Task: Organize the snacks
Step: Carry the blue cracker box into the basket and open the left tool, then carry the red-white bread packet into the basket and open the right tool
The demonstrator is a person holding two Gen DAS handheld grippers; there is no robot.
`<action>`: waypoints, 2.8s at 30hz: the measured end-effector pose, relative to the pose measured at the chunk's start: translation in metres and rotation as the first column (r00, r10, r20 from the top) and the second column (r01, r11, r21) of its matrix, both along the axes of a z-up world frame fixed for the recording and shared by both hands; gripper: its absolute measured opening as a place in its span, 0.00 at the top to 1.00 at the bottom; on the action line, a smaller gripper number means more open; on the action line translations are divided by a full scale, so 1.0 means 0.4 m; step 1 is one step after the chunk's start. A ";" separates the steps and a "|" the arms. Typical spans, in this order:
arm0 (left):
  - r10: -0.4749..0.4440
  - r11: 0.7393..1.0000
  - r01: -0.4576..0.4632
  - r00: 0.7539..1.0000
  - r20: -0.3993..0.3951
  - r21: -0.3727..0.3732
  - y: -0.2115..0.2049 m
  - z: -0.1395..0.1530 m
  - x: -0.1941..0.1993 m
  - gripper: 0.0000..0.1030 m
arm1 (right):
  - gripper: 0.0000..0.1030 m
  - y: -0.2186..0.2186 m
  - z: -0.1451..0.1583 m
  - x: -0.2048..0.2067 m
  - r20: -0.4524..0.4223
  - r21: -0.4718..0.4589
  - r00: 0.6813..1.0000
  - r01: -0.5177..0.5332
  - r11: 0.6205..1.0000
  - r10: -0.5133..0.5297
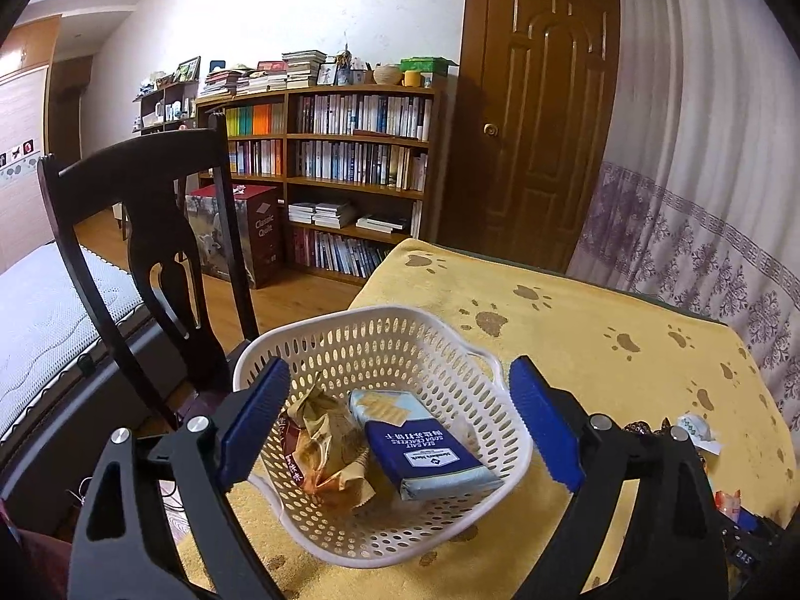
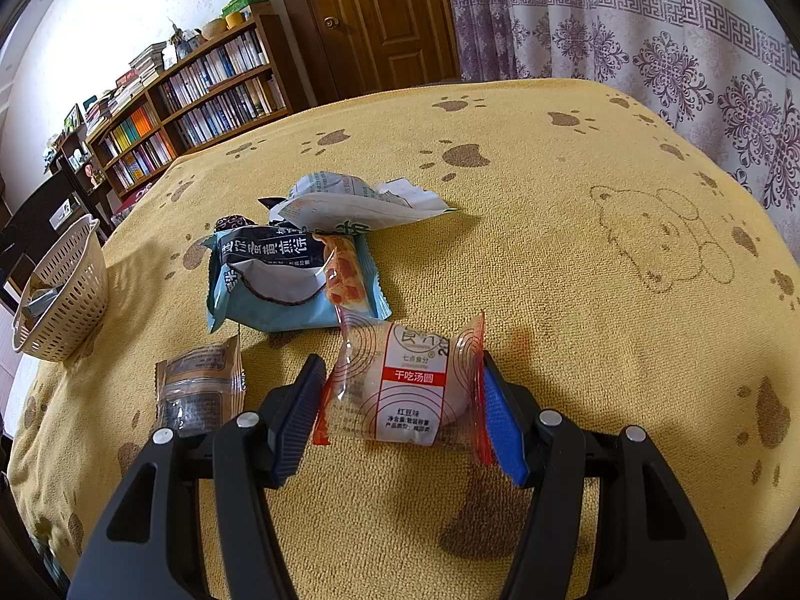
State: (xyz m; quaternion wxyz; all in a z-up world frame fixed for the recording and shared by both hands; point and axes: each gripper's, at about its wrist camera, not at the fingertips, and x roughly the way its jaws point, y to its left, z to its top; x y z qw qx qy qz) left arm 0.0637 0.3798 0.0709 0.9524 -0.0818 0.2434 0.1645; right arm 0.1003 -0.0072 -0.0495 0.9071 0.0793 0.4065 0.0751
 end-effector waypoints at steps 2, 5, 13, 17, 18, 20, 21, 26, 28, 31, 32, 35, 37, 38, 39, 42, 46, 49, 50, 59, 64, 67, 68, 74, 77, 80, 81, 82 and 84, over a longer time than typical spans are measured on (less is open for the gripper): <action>-0.004 1.000 0.004 1.000 -0.001 0.003 -0.005 0.000 -0.001 0.09 | 0.40 0.000 0.000 0.000 0.000 0.000 1.000 0.000 1.000 0.000; -0.008 1.000 0.008 1.000 0.001 0.002 -0.009 0.002 -0.002 0.09 | 0.40 0.000 0.000 0.000 0.001 0.001 1.000 0.000 1.000 0.000; -0.003 1.000 0.003 1.000 0.020 -0.010 -0.005 0.018 -0.017 0.09 | 0.43 -0.006 0.010 -0.010 0.030 0.023 1.000 0.000 1.000 0.000; 0.002 1.000 -0.002 0.999 0.036 -0.018 0.006 0.031 -0.030 0.09 | 0.43 -0.012 0.017 -0.017 0.044 0.043 0.999 0.004 0.999 -0.006; 0.005 1.000 -0.004 0.999 0.041 -0.021 0.009 0.035 -0.034 0.09 | 0.43 -0.013 0.019 -0.018 0.044 0.050 0.999 0.005 0.999 -0.007; 0.011 1.000 -0.010 0.999 0.050 -0.027 0.014 0.040 -0.039 0.09 | 0.43 -0.015 0.024 -0.019 0.036 0.079 0.999 0.006 0.997 -0.009; 0.017 0.999 -0.015 0.998 0.055 -0.031 0.018 0.044 -0.043 0.09 | 0.43 -0.015 0.028 -0.020 0.036 0.089 0.999 0.007 0.996 -0.010; 0.036 0.998 -0.032 0.996 0.080 -0.051 0.037 0.060 -0.060 0.09 | 0.43 0.032 0.089 -0.027 0.079 0.096 0.997 -0.032 0.995 0.024; 0.042 0.998 -0.037 0.995 0.092 -0.056 0.044 0.068 -0.071 0.09 | 0.43 0.067 0.121 -0.026 0.101 0.095 0.993 -0.067 0.993 0.057; 0.056 0.997 -0.049 0.992 0.112 -0.058 0.056 0.080 -0.086 0.09 | 0.43 0.134 0.173 -0.023 0.135 0.083 0.985 -0.123 0.989 0.111; 0.061 0.997 -0.054 0.991 0.120 -0.060 0.061 0.085 -0.092 0.09 | 0.43 0.158 0.188 -0.019 0.143 0.080 0.981 -0.142 0.987 0.130; 0.077 0.995 -0.067 0.988 0.134 -0.072 0.082 0.095 -0.108 0.09 | 0.43 0.245 0.234 -0.005 0.156 0.081 0.968 -0.209 0.974 0.195; 0.095 0.993 -0.085 0.986 0.138 -0.077 0.098 0.098 -0.113 0.09 | 0.43 0.321 0.263 0.007 0.164 0.072 0.957 -0.255 0.964 0.241; 0.106 0.992 -0.096 0.985 0.139 -0.077 0.106 0.100 -0.113 0.09 | 0.43 0.344 0.271 0.009 0.166 0.067 0.953 -0.268 0.961 0.254; 0.123 0.990 -0.113 0.982 0.142 -0.079 0.119 0.102 -0.119 0.09 | 0.43 0.386 0.284 0.015 0.169 0.057 0.945 -0.295 0.954 0.282; 0.150 0.986 -0.136 0.977 0.153 -0.098 0.144 0.106 -0.136 0.09 | 0.43 0.488 0.306 0.029 0.159 0.054 0.924 -0.361 0.931 0.348; 0.170 0.981 -0.151 0.971 0.170 -0.119 0.175 0.110 -0.158 0.08 | 0.43 0.612 0.318 0.056 0.128 0.072 0.905 -0.417 0.906 0.406; 0.188 0.978 -0.167 0.966 0.178 -0.127 0.195 0.116 -0.167 0.08 | 0.42 0.691 0.314 0.078 0.095 0.089 0.899 -0.436 0.896 0.428; 0.191 0.977 -0.169 0.965 0.180 -0.132 0.199 0.118 -0.167 0.08 | 0.42 0.718 0.312 0.087 0.082 0.094 0.898 -0.438 0.894 0.431; 0.187 0.976 -0.162 0.966 0.180 -0.147 0.203 0.111 -0.163 0.08 | 0.37 0.831 0.289 0.141 0.017 0.171 0.885 -0.462 0.870 0.466; 0.185 0.976 -0.160 0.967 0.177 -0.145 0.199 0.111 -0.162 0.08 | 0.35 0.823 0.296 0.136 0.034 0.176 0.879 -0.474 0.863 0.476; 0.177 0.979 -0.154 0.968 0.178 -0.137 0.195 0.111 -0.161 0.08 | 0.35 0.813 0.299 0.136 0.036 0.177 0.877 -0.477 0.861 0.478; 0.176 0.979 -0.153 0.968 0.178 -0.135 0.196 0.112 -0.161 0.08 | 0.35 0.810 0.301 0.132 0.037 0.176 0.877 -0.478 0.861 0.479; 0.171 0.980 -0.148 0.968 0.182 -0.136 0.191 0.112 -0.164 0.08 | 0.35 0.788 0.297 0.130 0.036 0.169 0.882 -0.468 0.867 0.469; 0.170 0.980 -0.146 0.969 0.179 -0.135 0.189 0.112 -0.163 0.08 | 0.35 0.777 0.284 0.129 0.030 0.159 0.887 -0.460 0.874 0.461; 0.166 0.981 -0.143 0.970 0.180 -0.133 0.185 0.115 -0.165 0.08 | 0.35 0.766 0.273 0.123 0.030 0.138 0.891 -0.453 0.881 0.454; 0.162 0.981 -0.140 0.970 0.180 -0.132 0.182 0.117 -0.164 0.08 | 0.35 0.763 0.272 0.122 0.029 0.131 0.892 -0.451 0.883 0.451; 0.159 0.982 -0.137 0.971 0.180 -0.129 0.177 0.120 -0.162 0.08 | 0.35 0.757 0.271 0.121 0.028 0.124 0.893 -0.448 0.885 0.448; 0.151 0.984 -0.130 0.972 0.178 -0.122 0.169 0.122 -0.158 0.08 | 0.35 0.741 0.267 0.122 0.026 0.106 0.897 -0.441 0.891 0.441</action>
